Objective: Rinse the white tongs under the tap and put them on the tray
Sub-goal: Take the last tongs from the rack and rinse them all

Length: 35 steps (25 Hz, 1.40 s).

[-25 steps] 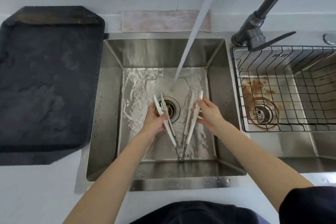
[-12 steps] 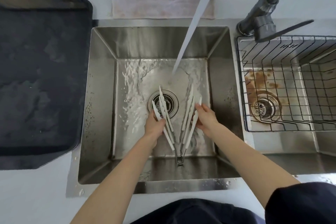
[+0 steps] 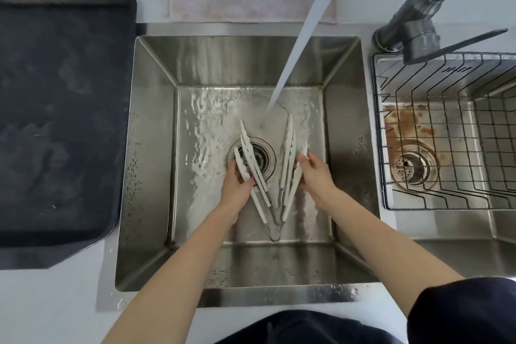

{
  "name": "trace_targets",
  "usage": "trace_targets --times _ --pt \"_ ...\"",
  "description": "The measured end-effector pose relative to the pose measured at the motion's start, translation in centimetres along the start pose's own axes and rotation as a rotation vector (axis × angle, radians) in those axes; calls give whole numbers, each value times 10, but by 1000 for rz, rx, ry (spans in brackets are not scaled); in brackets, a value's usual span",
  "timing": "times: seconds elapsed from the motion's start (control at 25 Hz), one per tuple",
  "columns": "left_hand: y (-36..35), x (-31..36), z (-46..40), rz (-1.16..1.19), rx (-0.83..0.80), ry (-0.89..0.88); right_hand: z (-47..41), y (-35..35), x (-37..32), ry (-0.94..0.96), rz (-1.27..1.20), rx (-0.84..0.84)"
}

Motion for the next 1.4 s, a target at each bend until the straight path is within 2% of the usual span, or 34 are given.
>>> trace_targets --times 0.28,0.48,0.8,0.92,1.08,1.16,1.24,1.4 --pt "0 -6 -1 -82 84 36 -1 4 -14 53 72 28" --pt "-1 0 -5 -175 118 41 10 6 -30 100 238 68" --pt "3 2 -13 -297 162 68 -4 -2 -25 64 445 156" --pt "0 4 -21 -367 146 35 -5 -14 -23 37 630 128" --pt "-8 8 -29 -586 105 1 -6 -22 -25 98 863 164" --pt "-12 12 -30 -647 90 4 -7 -22 -27 103 806 178" --pt "-13 12 -32 -605 109 15 -7 -23 -27 72 660 147" --pt "-8 19 -31 -302 157 16 1 -28 -36 64 422 73"
Point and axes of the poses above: each hand's wrist, its own z-axis away from the middle knuckle, its own y-axis out of the back of the hand, x = y × z, the point moved 7 cm from there along -z, towards the middle knuckle, and after that the axes turned 5 degrees about -y, right-handed, at the moved point
